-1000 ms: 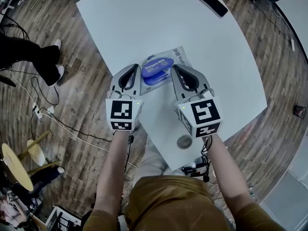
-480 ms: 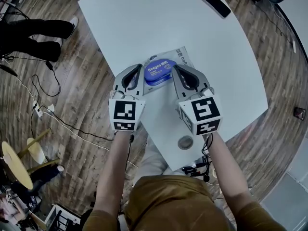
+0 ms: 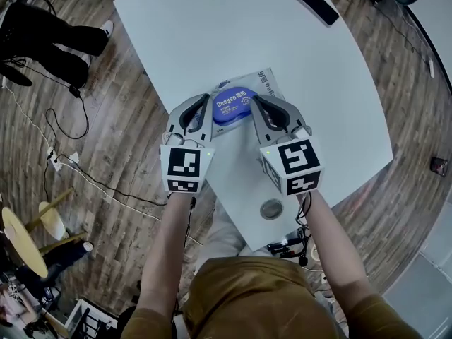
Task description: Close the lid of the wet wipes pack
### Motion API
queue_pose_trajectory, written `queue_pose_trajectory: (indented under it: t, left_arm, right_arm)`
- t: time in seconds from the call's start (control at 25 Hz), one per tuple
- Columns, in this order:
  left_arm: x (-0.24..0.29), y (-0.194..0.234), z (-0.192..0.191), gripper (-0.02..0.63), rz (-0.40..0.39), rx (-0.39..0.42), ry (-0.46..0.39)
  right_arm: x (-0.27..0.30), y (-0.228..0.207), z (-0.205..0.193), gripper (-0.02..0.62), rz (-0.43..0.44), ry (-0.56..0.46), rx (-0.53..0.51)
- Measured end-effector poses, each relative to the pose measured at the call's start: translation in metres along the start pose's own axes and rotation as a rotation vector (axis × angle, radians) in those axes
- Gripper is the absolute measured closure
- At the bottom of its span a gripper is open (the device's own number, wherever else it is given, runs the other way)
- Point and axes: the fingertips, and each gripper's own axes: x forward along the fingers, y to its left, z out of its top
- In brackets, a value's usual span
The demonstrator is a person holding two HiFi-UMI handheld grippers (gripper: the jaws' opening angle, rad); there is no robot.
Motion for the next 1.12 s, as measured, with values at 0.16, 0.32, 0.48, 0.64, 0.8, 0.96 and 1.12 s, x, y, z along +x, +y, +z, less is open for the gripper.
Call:
queue_pose_trajectory:
  t: [0.16, 0.32, 0.48, 0.64, 0.8, 0.96, 1.12]
  left_arm:
    - [0.001, -0.003, -0.003, 0.601, -0.006, 0.001, 0.005]
    - [0.005, -0.007, -0.005, 0.601, -0.017, 0.004, 0.013]
    - [0.006, -0.010, -0.006, 0.600, -0.024, 0.002, 0.020]
    - [0.007, -0.013, -0.007, 0.601, -0.039, 0.024, 0.028]
    - [0.007, -0.012, -0.009, 0.601, -0.041, 0.028, 0.034]
    - [0.008, -0.013, -0.010, 0.600, -0.040, 0.032, 0.037]
    - [0.008, -0.015, -0.011, 0.601, -0.041, 0.043, 0.040]
  right_arm:
    - [0.003, -0.001, -0.004, 0.592, 0.001, 0.008, -0.005]
    - [0.007, -0.001, -0.008, 0.592, 0.009, 0.022, -0.005]
    - [0.011, 0.001, -0.015, 0.592, 0.021, 0.046, -0.006]
    - [0.016, 0.001, -0.021, 0.592, 0.021, 0.066, -0.012]
    - [0.022, 0.003, -0.029, 0.592, 0.024, 0.092, -0.015]
    - [0.026, 0.004, -0.039, 0.592, 0.031, 0.109, -0.022]
    - [0.027, 0.004, -0.041, 0.592, 0.033, 0.113, -0.021]
